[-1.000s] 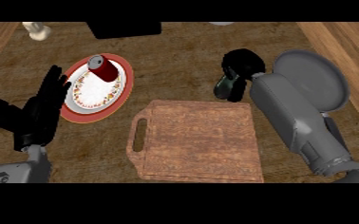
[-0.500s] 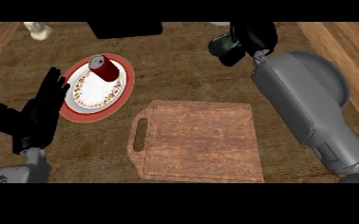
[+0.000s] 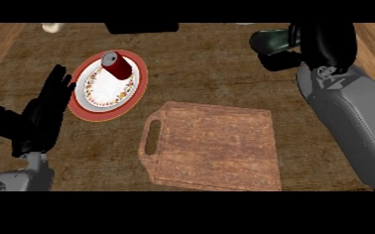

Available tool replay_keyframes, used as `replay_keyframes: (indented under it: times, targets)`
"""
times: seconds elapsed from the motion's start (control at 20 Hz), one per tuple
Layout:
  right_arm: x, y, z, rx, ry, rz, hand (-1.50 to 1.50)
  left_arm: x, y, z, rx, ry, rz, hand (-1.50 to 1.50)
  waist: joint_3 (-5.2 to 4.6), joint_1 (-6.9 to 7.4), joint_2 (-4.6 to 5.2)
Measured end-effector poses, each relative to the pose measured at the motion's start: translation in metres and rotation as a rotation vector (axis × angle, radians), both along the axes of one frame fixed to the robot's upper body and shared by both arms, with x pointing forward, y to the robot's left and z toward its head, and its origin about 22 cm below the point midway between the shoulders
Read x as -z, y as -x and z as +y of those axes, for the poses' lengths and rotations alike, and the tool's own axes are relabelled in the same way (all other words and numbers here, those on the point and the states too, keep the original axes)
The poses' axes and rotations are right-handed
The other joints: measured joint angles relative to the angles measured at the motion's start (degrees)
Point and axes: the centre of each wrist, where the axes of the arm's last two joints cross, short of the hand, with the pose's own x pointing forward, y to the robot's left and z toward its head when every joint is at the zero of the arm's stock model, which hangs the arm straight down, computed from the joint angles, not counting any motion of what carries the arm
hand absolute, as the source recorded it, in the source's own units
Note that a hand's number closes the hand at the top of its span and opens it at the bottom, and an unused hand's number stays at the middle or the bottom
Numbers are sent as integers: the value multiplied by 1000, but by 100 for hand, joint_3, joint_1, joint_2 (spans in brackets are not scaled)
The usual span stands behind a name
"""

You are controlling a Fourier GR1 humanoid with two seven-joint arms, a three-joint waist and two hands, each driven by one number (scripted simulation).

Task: Pick the eggplant from the cutting board and place it in the pan

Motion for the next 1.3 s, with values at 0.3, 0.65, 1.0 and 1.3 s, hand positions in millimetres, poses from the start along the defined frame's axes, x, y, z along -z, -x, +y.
replay_keyframes:
  times: [0.3,0.65,1.0,1.3]
  targets:
    - [-3,28,-81,105,-58,-57,150,-2,-4,-6,29,1,-13,0,5,177,79]
    - [11,40,-176,160,-107,-93,150,3,-11,-13,57,5,-25,0,7,291,121]
    - [62,30,-231,114,-155,-73,150,-3,-20,-15,80,5,-22,0,12,405,152]
    - [105,20,-250,97,-161,-25,150,-7,-17,-19,88,10,-26,0,13,471,164]
